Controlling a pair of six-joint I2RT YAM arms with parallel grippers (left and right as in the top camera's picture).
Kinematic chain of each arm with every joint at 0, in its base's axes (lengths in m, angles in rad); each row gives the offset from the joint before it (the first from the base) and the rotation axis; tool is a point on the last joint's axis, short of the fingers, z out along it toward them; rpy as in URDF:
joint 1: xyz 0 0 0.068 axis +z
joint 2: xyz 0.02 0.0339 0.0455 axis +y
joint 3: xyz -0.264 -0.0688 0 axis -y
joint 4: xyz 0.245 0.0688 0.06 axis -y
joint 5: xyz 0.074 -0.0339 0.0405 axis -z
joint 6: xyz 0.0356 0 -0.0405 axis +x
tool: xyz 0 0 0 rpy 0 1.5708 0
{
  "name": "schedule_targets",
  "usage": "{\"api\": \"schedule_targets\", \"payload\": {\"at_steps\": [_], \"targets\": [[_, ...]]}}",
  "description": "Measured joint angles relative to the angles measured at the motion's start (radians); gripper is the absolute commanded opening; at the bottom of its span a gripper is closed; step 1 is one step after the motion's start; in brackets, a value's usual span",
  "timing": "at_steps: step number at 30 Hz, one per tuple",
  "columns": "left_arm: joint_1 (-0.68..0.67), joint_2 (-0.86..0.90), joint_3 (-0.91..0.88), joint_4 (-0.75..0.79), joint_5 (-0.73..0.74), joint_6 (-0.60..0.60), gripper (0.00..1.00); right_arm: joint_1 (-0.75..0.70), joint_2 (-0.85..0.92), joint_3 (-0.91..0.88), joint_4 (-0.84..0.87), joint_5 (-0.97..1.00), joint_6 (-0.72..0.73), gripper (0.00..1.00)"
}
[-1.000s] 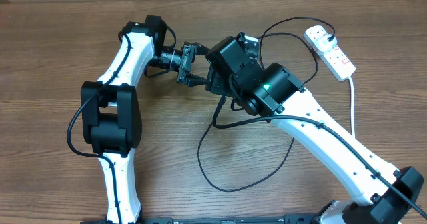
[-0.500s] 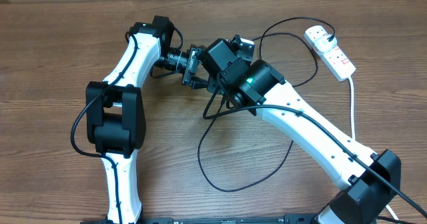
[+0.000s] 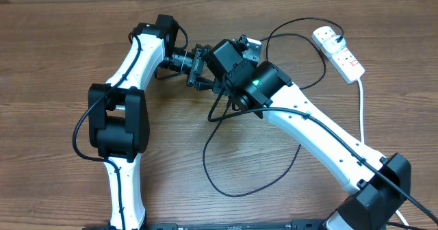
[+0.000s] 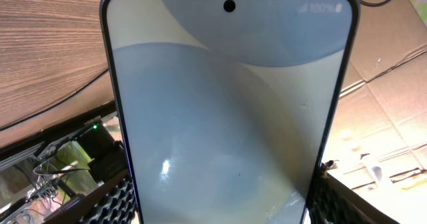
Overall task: Plug charger to phone and switch on socket
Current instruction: 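Position the right gripper beside the phone's bottom end near the cable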
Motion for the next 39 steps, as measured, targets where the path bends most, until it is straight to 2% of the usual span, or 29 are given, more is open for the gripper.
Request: {"api": "schedule_targets", "payload": {"at_steps": [18, 23, 33, 39], "targets": [[0.0, 0.0, 0.0, 0.003, 0.005, 0.0, 0.67, 0.0, 0.007, 0.0, 0.016, 0.011, -0.001, 0.15], [0.0, 0.0, 0.0, 0.003, 0.006, 0.0, 0.67, 0.0, 0.011, 0.0, 0.014, 0.014, 0.0, 0.04], [0.0, 0.0, 0.0, 0.005, 0.004, 0.0, 0.69, 0.0, 0.011, 0.0, 0.012, 0.023, 0.054, 0.04], [0.0, 0.0, 0.0, 0.043, 0.018, 0.0, 0.72, 0.0, 0.013, 0.0, 0.013, 0.051, 0.219, 0.04]]}}
